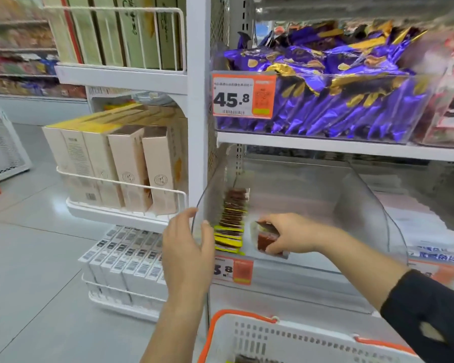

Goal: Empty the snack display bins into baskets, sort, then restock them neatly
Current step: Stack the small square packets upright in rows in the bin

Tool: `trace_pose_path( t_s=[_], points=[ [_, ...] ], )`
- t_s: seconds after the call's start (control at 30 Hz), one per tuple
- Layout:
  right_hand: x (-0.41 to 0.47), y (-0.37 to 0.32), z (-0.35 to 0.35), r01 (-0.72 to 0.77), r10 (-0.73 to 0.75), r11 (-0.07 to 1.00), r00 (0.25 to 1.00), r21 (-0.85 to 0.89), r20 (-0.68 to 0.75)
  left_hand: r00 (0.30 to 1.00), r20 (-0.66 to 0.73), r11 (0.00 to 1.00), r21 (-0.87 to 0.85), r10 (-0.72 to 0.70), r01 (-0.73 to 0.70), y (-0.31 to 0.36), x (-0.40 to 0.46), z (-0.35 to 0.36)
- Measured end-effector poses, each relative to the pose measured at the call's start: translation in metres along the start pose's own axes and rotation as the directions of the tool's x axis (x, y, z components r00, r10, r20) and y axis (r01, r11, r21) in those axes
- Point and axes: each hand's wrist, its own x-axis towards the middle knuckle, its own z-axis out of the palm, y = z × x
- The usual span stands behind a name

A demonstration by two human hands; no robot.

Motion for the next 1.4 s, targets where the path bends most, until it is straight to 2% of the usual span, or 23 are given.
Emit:
trace_pose_path(
  t_s=[0.03,0.07,0.1,0.13,0.17,0.23,0.3,0.33,0.4,0.5,0.57,0.67,0.73,0.9,1.03,1.13,1.23,1.33,1.4],
  points=[
    [0.004,0.005,0.003,-0.008,0.008,1.000,1.000,-0.028,0.024,0.987,-0.005,0.987,0.031,0.161,-0.160,0.006,0.008,0.001],
    [0.007,0.010,0.007,-0.014,0.016,0.999,0.999,-0.044,0.044,0.950,0.057,0.946,0.095,0.307,-0.311,0.011,0.019,0.002],
    [0.009,0.015,0.010,-0.019,0.023,0.998,0.998,-0.054,0.065,0.888,0.192,0.874,0.184,0.417,-0.450,0.017,0.031,0.004],
    [0.010,0.021,0.013,-0.019,0.024,0.998,0.996,-0.058,0.085,0.809,0.383,0.781,0.275,0.447,-0.561,0.024,0.042,0.006],
    [0.011,0.025,0.015,-0.016,0.022,0.998,0.994,-0.059,0.103,0.727,0.569,0.706,0.325,0.385,-0.629,0.028,0.051,0.011],
    [0.011,0.031,0.019,-0.005,0.011,0.999,0.993,-0.052,0.115,0.542,0.827,0.636,0.340,0.149,-0.693,0.033,0.069,0.023],
    [0.013,0.034,0.021,0.014,-0.009,0.999,0.994,-0.048,0.109,0.354,0.932,0.563,0.335,-0.079,-0.756,0.032,0.078,0.037],
    [0.014,0.035,0.022,0.029,-0.023,0.998,0.994,-0.053,0.103,0.292,0.943,0.520,0.332,-0.160,-0.787,0.028,0.080,0.044],
    [0.015,0.037,0.023,0.061,-0.055,0.996,0.994,-0.067,0.097,0.217,0.949,0.451,0.301,-0.230,-0.840,0.019,0.079,0.059],
    [0.017,0.040,0.026,0.087,-0.081,0.994,0.993,-0.067,0.083,0.121,0.966,0.306,0.189,-0.226,-0.933,0.006,0.073,0.074],
    [0.018,0.042,0.028,0.097,-0.093,0.994,0.993,-0.054,0.073,0.084,0.973,0.226,0.133,-0.215,-0.965,0.002,0.070,0.078],
    [0.017,0.044,0.032,0.140,-0.136,0.988,0.989,-0.067,0.055,0.058,0.976,0.213,0.103,-0.212,-0.972,-0.002,0.077,0.081],
    [0.016,0.044,0.032,0.172,-0.168,0.981,0.984,-0.084,0.051,0.074,0.975,0.213,0.119,-0.210,-0.970,-0.004,0.086,0.080],
    [0.016,0.040,0.031,0.256,-0.252,0.966,0.963,-0.038,0.093,0.237,0.967,0.208,0.252,-0.095,-0.945,0.004,0.096,0.084],
    [0.017,0.023,0.027,0.292,-0.293,0.956,0.950,0.030,0.105,0.346,0.936,0.220,0.352,-0.067,-0.910,0.012,0.097,0.089],
    [0.033,0.009,0.030,0.268,-0.268,0.963,0.960,0.017,0.083,0.412,0.909,0.255,0.413,-0.060,-0.874,0.017,0.102,0.091],
    [0.050,0.000,0.038,0.163,-0.164,0.986,0.986,0.038,0.028,0.432,0.899,0.264,0.433,-0.065,-0.862,0.015,0.103,0.090],
    [0.055,-0.001,0.036,0.037,-0.035,0.997,0.999,0.072,-0.024,0.437,0.899,0.193,0.436,-0.041,-0.879,0.016,0.102,0.086],
    [0.054,0.000,0.034,-0.036,0.038,0.993,0.999,0.110,-0.015,0.436,0.899,0.141,0.428,0.028,-0.892,0.020,0.101,0.076]
  ],
)
